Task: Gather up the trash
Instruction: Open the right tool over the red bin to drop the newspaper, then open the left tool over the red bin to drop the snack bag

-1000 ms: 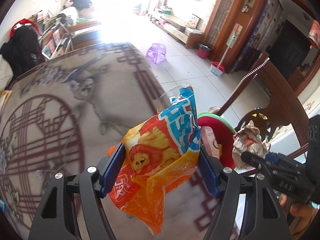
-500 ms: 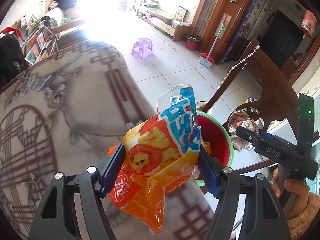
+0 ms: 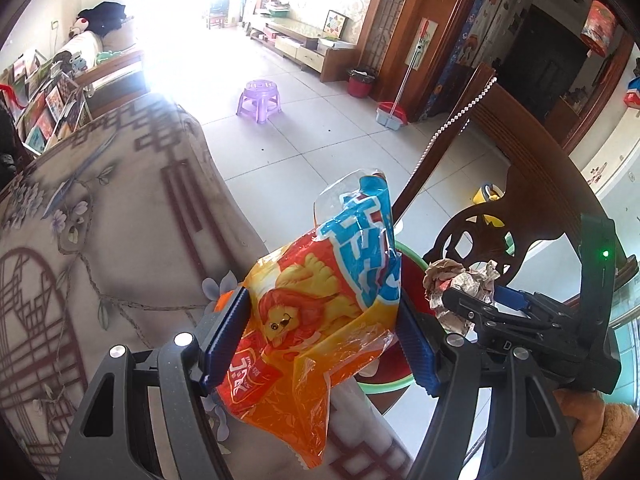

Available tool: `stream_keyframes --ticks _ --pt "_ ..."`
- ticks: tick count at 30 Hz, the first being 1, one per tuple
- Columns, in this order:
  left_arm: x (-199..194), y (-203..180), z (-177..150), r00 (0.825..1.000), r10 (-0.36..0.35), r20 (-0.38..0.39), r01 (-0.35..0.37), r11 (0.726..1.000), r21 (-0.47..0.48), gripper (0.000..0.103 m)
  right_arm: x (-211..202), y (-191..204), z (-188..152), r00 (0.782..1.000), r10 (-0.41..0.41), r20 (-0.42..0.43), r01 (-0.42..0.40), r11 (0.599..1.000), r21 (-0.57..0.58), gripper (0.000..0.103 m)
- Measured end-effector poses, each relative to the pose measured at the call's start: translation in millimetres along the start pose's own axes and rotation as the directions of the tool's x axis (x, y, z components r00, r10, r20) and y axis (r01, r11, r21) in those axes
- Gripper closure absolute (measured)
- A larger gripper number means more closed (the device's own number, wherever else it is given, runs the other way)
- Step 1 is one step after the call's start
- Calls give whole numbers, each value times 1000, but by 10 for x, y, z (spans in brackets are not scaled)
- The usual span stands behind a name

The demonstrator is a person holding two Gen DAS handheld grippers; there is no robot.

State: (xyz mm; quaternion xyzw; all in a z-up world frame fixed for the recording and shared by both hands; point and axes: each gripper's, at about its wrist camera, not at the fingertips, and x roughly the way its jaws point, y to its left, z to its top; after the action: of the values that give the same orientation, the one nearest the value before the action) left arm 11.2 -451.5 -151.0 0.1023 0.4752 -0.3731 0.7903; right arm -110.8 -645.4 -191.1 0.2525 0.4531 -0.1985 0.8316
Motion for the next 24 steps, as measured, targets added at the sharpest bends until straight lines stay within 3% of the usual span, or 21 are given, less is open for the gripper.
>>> stream_keyframes --ticks 3,7,15,24 --pt "33 38 1 1000 -2 -11 2 1000 -16 35 5 15 18 1000 -3 7 3 1000 9 22" --pt "68 43 12 1000 5 -20 -5 1000 -16 35 20 47 50 1000 0 7 0 1000 17 17" --pt "203 -17 43 999 -3 -44 3 1000 1 35 -113 51 100 998 -12 60 11 1000 18 17" --pt "406 -314 162 998 -30 -56 35 995 90 35 -313 -136 60 993 -60 102 53 996 72 17"
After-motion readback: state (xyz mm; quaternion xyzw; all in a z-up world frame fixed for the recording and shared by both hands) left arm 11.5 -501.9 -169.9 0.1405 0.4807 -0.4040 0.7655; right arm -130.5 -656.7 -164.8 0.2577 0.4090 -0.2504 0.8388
